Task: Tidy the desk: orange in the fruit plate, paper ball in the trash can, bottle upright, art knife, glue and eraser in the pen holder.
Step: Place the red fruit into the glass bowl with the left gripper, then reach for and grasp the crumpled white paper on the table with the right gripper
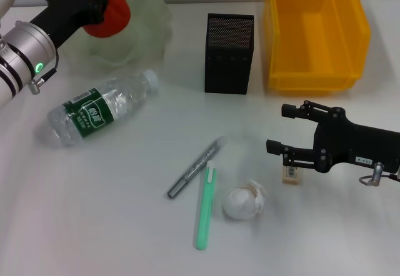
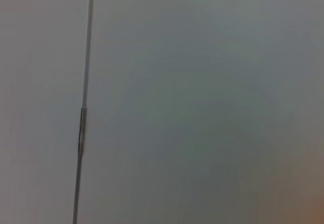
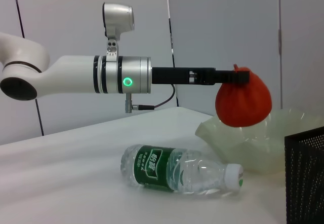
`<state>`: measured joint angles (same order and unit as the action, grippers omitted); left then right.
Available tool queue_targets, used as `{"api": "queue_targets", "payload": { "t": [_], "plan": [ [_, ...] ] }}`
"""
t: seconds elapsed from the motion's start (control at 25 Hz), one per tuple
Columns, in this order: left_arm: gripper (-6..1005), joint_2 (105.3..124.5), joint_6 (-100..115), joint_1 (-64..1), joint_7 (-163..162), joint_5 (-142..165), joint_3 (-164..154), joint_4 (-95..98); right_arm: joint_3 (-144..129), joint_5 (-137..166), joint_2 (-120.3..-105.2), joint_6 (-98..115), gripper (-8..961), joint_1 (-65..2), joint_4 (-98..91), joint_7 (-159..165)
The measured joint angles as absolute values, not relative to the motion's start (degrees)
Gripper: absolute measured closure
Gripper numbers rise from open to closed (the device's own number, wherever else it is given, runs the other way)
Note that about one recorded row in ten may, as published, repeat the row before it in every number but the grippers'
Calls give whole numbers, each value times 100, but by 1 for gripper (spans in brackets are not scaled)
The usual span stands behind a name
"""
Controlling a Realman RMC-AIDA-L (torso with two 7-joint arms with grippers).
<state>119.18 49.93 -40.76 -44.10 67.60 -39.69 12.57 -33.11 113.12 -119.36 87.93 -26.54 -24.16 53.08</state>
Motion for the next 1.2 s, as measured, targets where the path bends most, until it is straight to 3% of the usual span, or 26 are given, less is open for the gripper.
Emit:
{"api": "queue_targets", "payload": {
  "t": [0.32,0.8,0.92,1.2],
  "plan": [
    [645,11918,4872,-4096,-4395,6733,-3959,1247,-3283,11311,-11936,8787,142,-2654,-2403,5308],
    [190,11840,6657,-3717,-5417,6966,-4531,1575,-3211,11111,-11924,8780,141,-2613,-2383,5315],
    [190,11784,7835,-3204,-6116,7268,-5323,2309,-3208,11092,-11916,8779,141,-2617,-2381,5354],
    [191,11589,8943,-2825,-6575,8161,-5712,2754,-3236,11091,-11891,8837,142,-2650,-2431,5547]
  ]
}}
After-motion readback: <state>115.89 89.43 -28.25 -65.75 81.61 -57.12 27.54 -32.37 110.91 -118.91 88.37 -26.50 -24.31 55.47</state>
